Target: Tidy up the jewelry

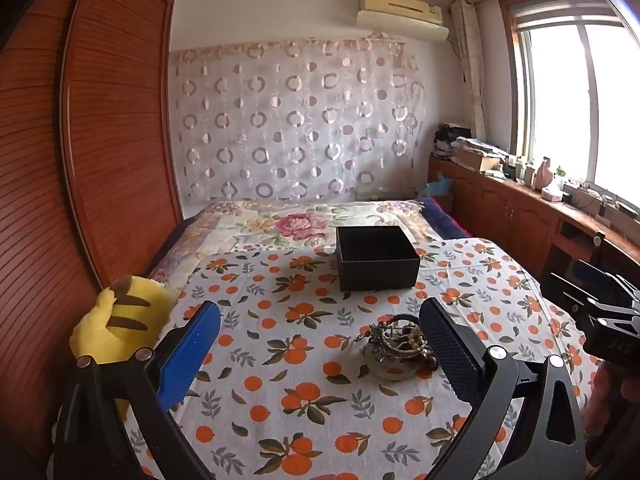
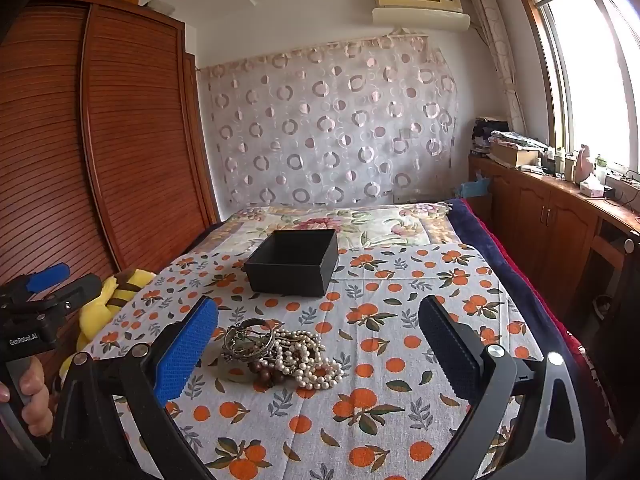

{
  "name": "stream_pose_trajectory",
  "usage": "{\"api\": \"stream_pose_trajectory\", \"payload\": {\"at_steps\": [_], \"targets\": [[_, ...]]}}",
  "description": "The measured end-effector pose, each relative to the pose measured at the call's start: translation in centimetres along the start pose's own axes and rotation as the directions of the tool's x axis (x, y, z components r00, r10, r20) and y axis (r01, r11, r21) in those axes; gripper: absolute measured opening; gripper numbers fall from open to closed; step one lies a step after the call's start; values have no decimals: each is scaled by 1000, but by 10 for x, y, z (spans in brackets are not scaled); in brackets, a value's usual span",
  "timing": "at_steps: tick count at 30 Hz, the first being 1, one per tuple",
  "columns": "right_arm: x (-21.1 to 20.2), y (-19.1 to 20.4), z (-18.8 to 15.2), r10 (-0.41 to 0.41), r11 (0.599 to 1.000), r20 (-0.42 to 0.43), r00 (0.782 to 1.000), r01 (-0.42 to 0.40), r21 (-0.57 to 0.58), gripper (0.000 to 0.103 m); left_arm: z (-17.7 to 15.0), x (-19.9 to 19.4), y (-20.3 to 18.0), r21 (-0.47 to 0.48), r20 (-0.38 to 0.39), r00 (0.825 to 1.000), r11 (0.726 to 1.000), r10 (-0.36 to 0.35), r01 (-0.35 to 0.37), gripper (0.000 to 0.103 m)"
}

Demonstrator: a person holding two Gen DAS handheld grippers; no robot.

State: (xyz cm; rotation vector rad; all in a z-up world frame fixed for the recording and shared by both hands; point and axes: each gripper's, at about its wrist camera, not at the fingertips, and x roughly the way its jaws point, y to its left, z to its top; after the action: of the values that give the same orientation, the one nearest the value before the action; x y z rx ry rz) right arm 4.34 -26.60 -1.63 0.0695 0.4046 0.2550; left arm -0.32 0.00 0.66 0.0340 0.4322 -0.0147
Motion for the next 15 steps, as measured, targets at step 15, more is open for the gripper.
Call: {"api": "stream_pose_trajectory", "payload": {"at_steps": [15], "targets": [[-2, 1, 1, 0, 1000, 1, 1000, 0, -1, 101, -1, 0, 0, -3, 3, 1000, 1000, 0, 0, 97]]}}
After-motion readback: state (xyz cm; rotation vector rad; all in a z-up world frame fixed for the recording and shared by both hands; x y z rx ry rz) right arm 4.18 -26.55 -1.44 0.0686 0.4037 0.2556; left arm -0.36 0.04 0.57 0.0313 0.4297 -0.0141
